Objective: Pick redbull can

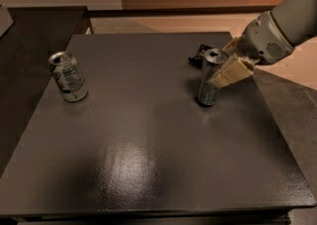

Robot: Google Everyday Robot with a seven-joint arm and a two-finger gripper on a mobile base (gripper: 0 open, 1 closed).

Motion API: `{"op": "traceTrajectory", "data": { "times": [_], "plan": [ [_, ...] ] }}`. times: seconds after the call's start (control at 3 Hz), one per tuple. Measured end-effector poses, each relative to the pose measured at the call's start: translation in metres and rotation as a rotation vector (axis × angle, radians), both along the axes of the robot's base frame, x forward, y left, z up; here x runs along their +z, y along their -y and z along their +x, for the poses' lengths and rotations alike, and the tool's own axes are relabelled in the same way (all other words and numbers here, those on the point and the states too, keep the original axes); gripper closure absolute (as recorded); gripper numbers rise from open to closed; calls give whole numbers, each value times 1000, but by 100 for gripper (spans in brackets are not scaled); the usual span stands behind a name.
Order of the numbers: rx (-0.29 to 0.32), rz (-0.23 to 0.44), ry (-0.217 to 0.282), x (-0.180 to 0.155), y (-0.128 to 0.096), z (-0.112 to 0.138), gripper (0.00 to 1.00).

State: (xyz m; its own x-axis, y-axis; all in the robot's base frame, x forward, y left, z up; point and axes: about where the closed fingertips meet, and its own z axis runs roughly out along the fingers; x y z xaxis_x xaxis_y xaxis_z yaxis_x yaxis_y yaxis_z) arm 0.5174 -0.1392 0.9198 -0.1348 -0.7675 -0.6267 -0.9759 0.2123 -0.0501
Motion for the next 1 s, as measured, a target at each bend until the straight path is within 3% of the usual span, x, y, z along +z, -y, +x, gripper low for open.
{"op": "traceTrajectory", "data": {
  "times": [0.33, 1.0],
  "plan": [
    [10, 22, 50, 26, -4, 1, 100],
    [39, 24, 145, 83, -9, 2, 100]
  ]
}}
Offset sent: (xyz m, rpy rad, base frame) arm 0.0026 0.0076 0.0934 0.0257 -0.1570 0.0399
